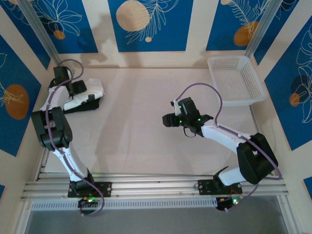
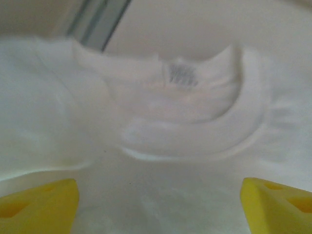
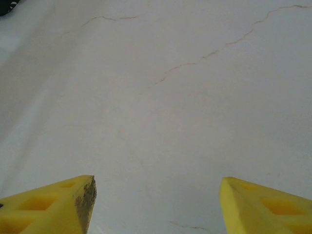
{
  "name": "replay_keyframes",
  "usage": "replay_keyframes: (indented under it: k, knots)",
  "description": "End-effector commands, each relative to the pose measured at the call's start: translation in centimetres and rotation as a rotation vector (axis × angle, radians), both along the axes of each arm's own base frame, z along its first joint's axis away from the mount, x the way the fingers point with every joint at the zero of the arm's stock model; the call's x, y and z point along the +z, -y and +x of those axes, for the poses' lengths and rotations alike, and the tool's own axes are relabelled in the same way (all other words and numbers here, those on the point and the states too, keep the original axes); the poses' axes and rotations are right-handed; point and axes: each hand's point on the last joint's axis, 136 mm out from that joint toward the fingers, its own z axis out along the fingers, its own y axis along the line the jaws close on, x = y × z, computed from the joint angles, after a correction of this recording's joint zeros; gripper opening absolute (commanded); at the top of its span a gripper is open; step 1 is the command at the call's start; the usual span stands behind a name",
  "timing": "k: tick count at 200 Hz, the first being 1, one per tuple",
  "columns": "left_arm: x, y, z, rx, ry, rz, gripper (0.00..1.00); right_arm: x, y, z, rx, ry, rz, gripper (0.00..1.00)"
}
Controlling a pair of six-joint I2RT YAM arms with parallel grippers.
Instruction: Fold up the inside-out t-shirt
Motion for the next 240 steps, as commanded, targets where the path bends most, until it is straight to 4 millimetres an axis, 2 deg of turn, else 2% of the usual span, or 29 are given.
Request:
replay_keyframes:
  k: [1, 15, 29, 57, 78, 92, 107, 116, 134, 160, 187, 210, 215, 240]
  knots:
    - [-2.2, -0.8, -0.6, 0.034, -0.08, 0.002, 0.87, 1.3, -0.6, 0.5, 0.021, 0.038, -0.001, 0.69]
    - [-2.5, -0.7, -0.6, 0.04, -0.091, -0.002, 0.87, 1.4, -0.7, 0.4, 0.025, 0.039, -0.005, 0.69]
    - [-1.5, -0.5, -0.6, 0.04, -0.063, -0.014, 0.88, 1.4, -0.6, 0.4, 0.023, 0.042, -0.01, 0.69]
    - [4.2, 0.0, -0.9, 0.044, 0.073, -0.018, 0.89, 1.7, -0.2, 0.5, 0.011, 0.062, -0.03, 0.69]
    - [8.6, 1.6, -2.3, 0.035, 0.231, -0.067, 0.91, 2.6, 0.6, 0.6, -0.019, 0.106, -0.048, 0.7]
    - [10.4, 2.8, -4.0, 0.035, 0.342, -0.116, 0.93, 3.8, 1.6, 0.7, -0.048, 0.16, -0.067, 0.73]
    - [11.3, 4.3, -6.3, 0.029, 0.453, -0.171, 0.95, 5.2, 2.8, 0.6, -0.084, 0.217, -0.084, 0.77]
    - [11.4, 5.2, -7.7, 0.023, 0.513, -0.194, 0.96, 6.2, 3.6, 0.5, -0.108, 0.253, -0.086, 0.81]
    - [11.1, 7.0, -10.5, -0.013, 0.584, -0.205, 0.97, 8.0, 5.2, 0.2, -0.15, 0.318, -0.096, 1.0]
    - [9.0, 8.8, -13.6, 0.004, 0.593, -0.148, 0.96, 10.0, 8.3, 0.0, -0.258, 0.376, -0.149, 0.99]
    - [6.8, 10.7, -15.5, -0.038, 0.56, 0.004, 0.96, 11.1, 13.3, -0.1, -0.454, 0.422, -0.215, 0.99]
    - [5.3, 10.7, -16.6, -0.033, 0.518, 0.128, 0.97, 10.4, 17.7, 0.1, -0.589, 0.428, -0.211, 0.99]
    - [5.2, 10.6, -16.7, -0.033, 0.516, 0.152, 0.97, 9.7, 18.6, 0.3, -0.608, 0.437, -0.214, 0.99]
    - [3.9, 10.7, -16.4, -0.077, 0.479, 0.248, 0.97, 6.7, 20.9, 1.1, -0.655, 0.446, -0.196, 0.99]
